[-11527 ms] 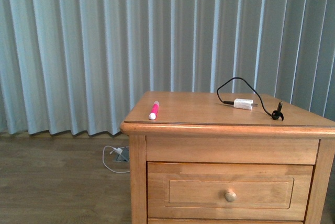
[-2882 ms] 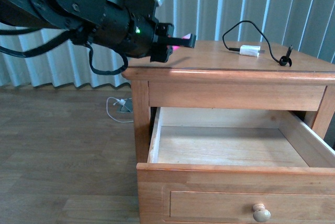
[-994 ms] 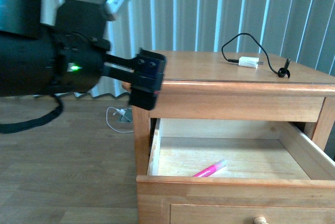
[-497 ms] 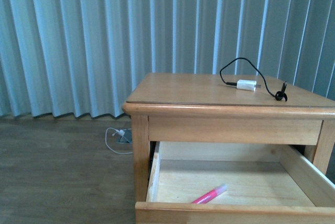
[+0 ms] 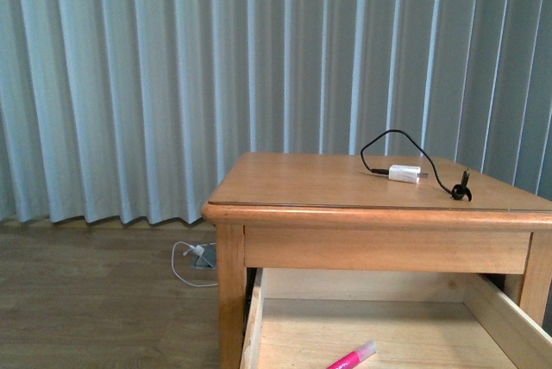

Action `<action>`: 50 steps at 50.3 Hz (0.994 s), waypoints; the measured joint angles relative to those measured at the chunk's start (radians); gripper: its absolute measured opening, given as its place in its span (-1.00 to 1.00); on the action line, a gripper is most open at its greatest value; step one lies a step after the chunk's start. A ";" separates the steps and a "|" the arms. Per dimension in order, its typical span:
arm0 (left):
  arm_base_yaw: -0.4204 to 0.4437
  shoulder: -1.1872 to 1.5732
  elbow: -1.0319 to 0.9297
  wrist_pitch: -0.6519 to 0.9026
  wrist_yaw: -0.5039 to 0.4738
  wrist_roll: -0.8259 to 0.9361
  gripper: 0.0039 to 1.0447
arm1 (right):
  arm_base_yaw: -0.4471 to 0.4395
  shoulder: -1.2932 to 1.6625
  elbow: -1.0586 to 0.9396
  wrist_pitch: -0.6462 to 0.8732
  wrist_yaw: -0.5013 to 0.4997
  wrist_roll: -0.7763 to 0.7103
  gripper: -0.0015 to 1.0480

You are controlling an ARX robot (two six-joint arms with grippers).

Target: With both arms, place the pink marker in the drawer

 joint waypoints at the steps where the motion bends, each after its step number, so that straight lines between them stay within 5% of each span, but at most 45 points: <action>1: 0.010 -0.008 -0.008 -0.001 0.010 0.002 0.01 | 0.000 0.000 0.000 0.000 0.000 0.000 0.84; 16: 0.115 -0.113 -0.081 -0.029 0.110 0.012 -0.94 | 0.000 0.000 0.000 0.000 0.000 0.000 0.84; 25: 0.245 -0.171 -0.110 -0.058 0.228 0.016 -0.93 | 0.000 0.000 0.000 0.000 0.000 0.000 0.84; 43: 0.249 -0.264 -0.155 -0.098 0.239 0.017 -0.93 | 0.000 0.000 0.000 0.000 0.000 0.000 0.84; 50: 0.249 -0.433 -0.156 -0.253 0.240 0.017 -0.93 | 0.000 0.000 0.000 0.000 0.000 0.000 0.84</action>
